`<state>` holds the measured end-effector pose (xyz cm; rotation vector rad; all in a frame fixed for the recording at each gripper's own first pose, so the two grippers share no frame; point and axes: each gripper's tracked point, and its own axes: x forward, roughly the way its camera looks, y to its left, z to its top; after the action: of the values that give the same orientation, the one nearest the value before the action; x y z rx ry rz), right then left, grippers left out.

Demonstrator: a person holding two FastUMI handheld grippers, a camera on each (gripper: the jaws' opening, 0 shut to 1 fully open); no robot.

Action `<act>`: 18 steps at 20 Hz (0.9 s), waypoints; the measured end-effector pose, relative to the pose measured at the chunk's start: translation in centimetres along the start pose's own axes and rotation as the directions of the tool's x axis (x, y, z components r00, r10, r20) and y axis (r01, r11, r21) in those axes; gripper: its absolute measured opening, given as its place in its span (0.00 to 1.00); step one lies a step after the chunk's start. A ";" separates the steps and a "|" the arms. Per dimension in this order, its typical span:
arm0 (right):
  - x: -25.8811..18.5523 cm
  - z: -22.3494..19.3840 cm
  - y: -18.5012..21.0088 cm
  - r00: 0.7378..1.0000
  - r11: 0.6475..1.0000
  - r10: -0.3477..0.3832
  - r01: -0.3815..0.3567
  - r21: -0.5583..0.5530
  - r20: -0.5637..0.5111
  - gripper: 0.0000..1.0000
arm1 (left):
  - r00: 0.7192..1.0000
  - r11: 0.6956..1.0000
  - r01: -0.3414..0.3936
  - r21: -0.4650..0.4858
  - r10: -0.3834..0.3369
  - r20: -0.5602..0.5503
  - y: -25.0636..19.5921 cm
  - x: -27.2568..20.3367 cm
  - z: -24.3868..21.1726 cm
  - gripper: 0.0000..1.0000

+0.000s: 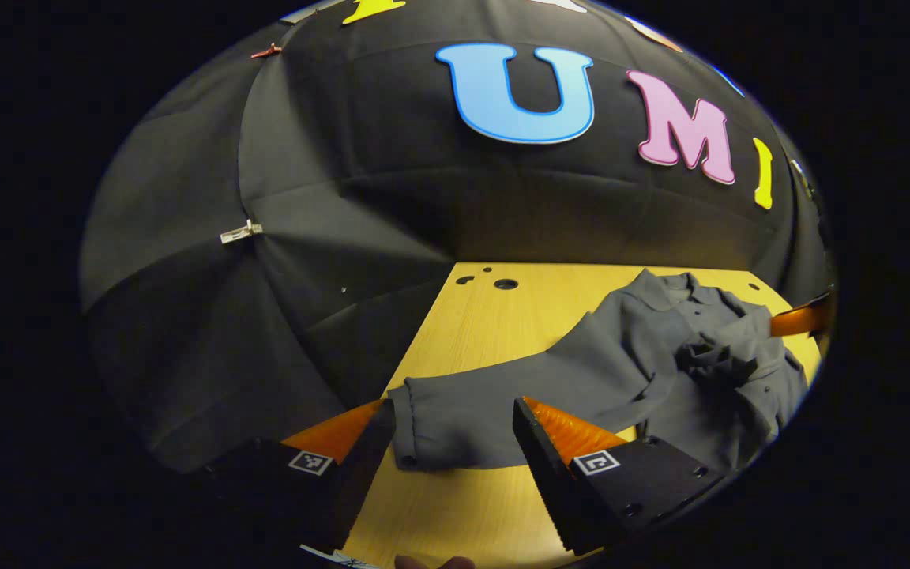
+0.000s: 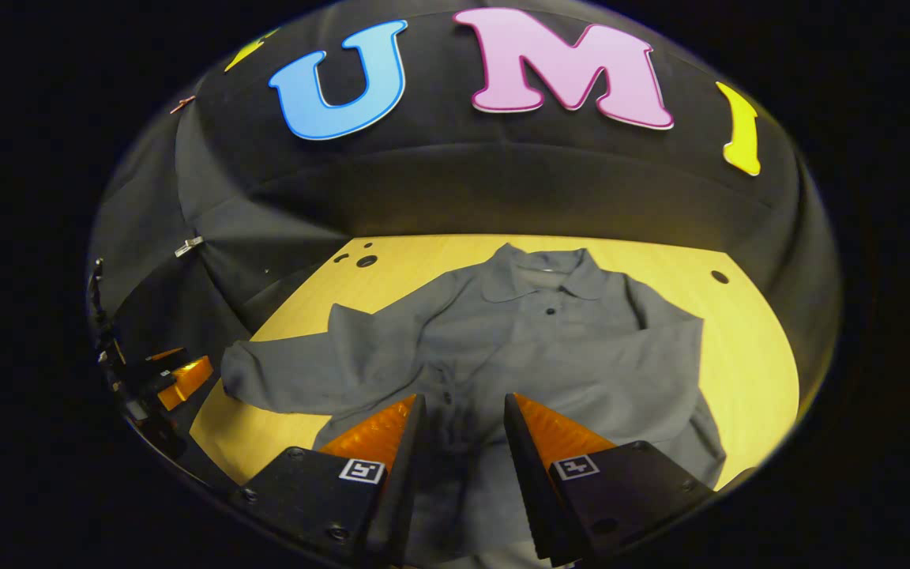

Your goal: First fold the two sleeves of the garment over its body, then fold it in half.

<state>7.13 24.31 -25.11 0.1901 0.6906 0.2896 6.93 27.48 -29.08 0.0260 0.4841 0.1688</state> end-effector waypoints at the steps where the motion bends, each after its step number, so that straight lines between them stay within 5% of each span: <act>1: -0.9 0.0 -1.0 1.000 1.000 -0.019 0.019 -0.001 0.003 0.62 | 1.000 1.000 -0.012 -0.003 0.012 -0.015 0.5 0.7 -0.5 0.95; 6: -6.0 -1.3 -6.1 0.992 0.992 -0.124 0.124 -0.020 0.003 0.62 | 0.994 1.000 -0.022 -0.018 0.020 -0.111 0.9 4.6 -4.0 0.95; 15: -10.0 -2.4 -10.9 0.983 0.981 -0.182 0.182 0.063 -0.009 0.62 | 0.972 0.996 -0.064 -0.067 0.047 -0.230 1.3 7.7 -7.5 1.00; 17: -10.4 -2.2 -11.7 0.983 0.981 -0.185 0.185 0.060 0.000 0.62 | 0.971 0.995 -0.043 -0.087 0.022 -0.237 0.4 7.7 -7.7 0.96; 18: -10.5 -2.2 -11.9 0.983 0.981 -0.186 0.185 0.056 0.004 0.62 | 0.973 0.997 -0.019 -0.071 0.003 -0.231 -0.1 7.6 -7.6 0.77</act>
<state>0.37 9.84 -23.63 0.1784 0.7028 0.0909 10.07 28.51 -39.35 -0.0629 0.7094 0.2014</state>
